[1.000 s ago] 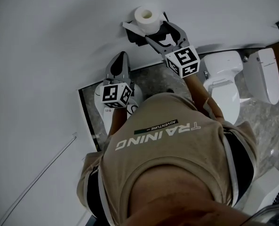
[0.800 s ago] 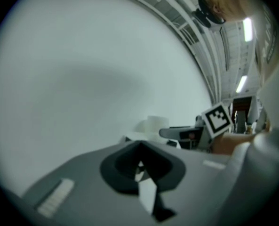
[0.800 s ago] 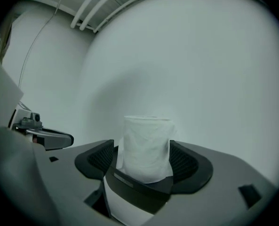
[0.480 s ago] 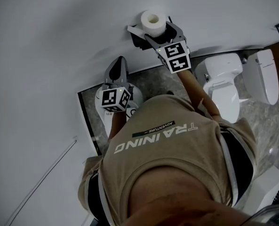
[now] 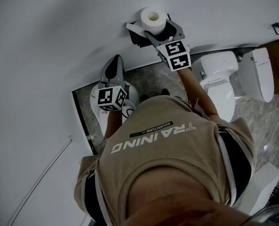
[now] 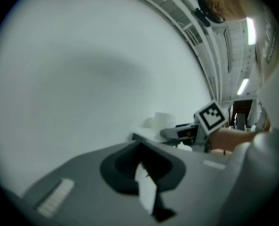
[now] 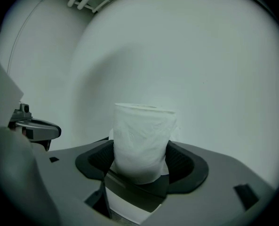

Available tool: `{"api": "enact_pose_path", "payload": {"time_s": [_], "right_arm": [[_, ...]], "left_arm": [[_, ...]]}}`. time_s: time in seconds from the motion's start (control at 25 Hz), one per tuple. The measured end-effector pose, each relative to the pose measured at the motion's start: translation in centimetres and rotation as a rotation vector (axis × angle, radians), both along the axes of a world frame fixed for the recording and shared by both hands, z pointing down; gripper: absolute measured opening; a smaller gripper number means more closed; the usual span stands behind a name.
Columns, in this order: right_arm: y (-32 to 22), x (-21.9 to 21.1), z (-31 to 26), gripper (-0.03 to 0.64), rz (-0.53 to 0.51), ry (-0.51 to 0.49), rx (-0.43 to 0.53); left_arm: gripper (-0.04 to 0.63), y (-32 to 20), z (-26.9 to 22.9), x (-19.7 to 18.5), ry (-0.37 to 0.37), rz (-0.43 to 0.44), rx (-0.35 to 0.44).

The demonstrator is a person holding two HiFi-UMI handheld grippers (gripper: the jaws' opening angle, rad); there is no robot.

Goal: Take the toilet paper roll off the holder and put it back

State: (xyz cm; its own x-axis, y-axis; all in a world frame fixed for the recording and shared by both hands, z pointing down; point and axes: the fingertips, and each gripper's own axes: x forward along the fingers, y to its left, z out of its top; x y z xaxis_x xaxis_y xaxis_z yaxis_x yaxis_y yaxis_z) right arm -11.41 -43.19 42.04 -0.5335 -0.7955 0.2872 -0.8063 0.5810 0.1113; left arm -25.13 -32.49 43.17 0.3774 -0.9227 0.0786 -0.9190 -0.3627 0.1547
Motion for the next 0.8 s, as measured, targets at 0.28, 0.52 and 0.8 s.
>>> {"api": "enact_pose_path", "payload": {"time_s": [0.28,0.52,0.8], "right_arm": [[1.0,0.5,-1.8,0.322,-0.01,-0.04,0.075],[2.4,1.1,-3.5,0.322,-0.012,-0.042,0.096],[5.5,2.4,-4.5,0.322,-0.015,-0.056,0.139]], "left_arm": [[0.0,1.4,-0.2,0.1,-0.009,0.0,0.001],[0.0,2.4,-0.2,0.6,0.006,0.022,-0.005],[0.0,2.8,1.2,2.2,0.02,0.097,-0.016]]}}
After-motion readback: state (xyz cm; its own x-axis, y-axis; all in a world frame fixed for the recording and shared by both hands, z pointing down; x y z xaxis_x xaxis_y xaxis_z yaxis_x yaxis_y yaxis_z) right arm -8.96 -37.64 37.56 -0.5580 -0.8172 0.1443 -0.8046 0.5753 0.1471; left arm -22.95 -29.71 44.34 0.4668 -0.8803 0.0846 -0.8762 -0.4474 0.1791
